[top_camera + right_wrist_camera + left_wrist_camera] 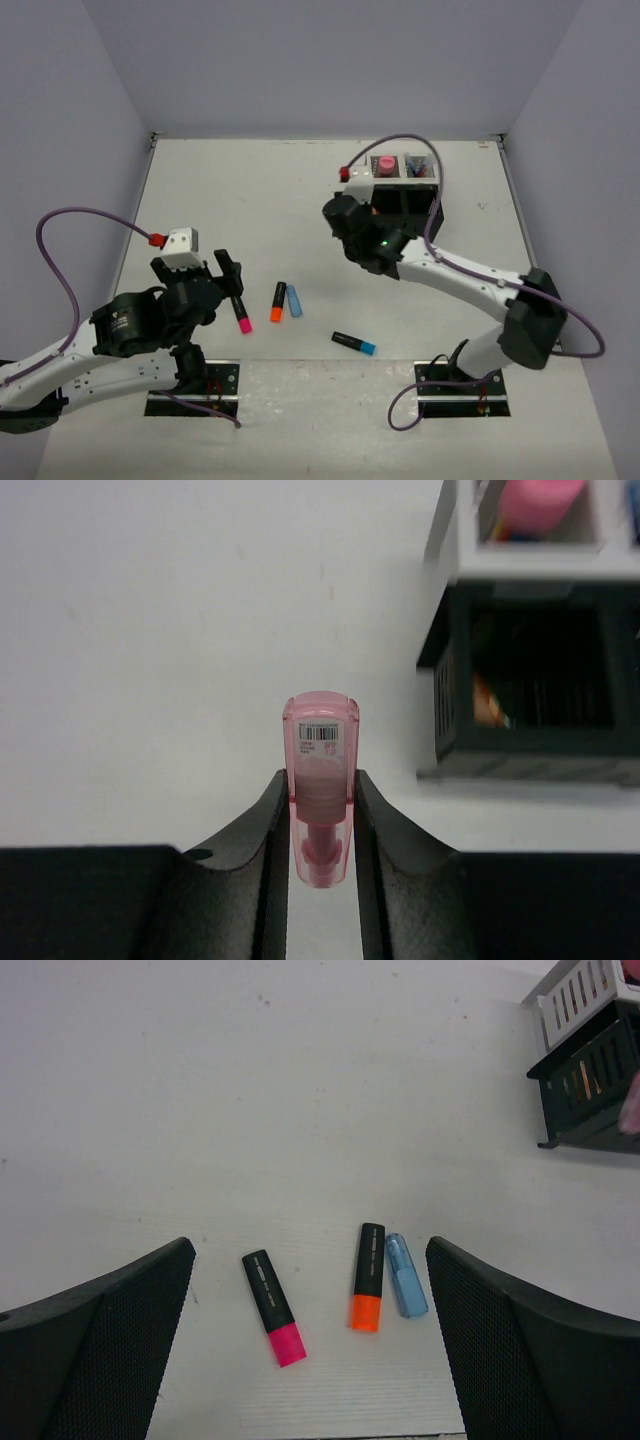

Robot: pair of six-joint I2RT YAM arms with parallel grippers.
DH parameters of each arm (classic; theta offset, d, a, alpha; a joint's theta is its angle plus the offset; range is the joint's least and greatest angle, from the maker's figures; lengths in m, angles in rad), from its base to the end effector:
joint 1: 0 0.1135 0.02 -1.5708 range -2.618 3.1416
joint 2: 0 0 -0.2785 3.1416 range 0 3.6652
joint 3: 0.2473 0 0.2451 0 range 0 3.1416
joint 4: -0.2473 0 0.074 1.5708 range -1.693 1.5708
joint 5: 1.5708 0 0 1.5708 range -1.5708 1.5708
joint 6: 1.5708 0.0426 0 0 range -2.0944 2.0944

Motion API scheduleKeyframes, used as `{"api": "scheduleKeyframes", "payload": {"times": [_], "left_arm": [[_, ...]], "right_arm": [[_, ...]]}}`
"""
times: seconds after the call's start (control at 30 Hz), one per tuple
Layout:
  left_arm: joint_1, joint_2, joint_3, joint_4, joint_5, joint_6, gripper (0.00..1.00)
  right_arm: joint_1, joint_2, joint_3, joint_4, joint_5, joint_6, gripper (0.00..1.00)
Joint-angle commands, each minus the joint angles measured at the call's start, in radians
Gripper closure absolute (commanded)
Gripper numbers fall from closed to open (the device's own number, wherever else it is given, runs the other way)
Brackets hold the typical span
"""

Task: Sort the stationery into containers
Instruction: Pick up the stationery from the center of the board, then place the stationery in the storage box.

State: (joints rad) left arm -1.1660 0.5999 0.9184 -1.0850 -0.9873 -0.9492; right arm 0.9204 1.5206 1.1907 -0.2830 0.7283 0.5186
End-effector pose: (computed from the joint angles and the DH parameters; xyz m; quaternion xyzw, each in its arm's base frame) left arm 0.0592 -0.0478 0.3345 -0.0967 0.8257 -0.0862 0.5491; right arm 0.2265 0.2509 0.3106 -0.0046 0.8454 0.0460 0.5322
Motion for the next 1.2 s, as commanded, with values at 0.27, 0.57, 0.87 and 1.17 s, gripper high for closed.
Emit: {"api": "scheduleKeyframes", "payload": {"times": [0.27, 0.57, 0.87, 1.17], "left_arm": [[0.003, 0.021, 0.010, 0.034, -0.022, 0.012, 0.00], [0.005, 0.037, 0.007, 0.045, -0.014, 0.026, 0.00], [0.005, 0.047, 0.007, 0.045, -0.015, 0.026, 0.00], [0.012, 0.020, 0.038, -0.075, -0.077, -0.118, 0.00]], "right_arm": [[-0.298, -0.048, -0.203, 0.728, 0.112, -0.239, 1.00], [-0.307, 0.065, -0.186, 0.759, 0.135, -0.280, 0.98], [-0.305, 0.055, -0.188, 0.640, 0.113, -0.212, 0.52], [-0.130, -0.010, -0.106, 0.325, -0.093, -0.145, 0.52]]}}
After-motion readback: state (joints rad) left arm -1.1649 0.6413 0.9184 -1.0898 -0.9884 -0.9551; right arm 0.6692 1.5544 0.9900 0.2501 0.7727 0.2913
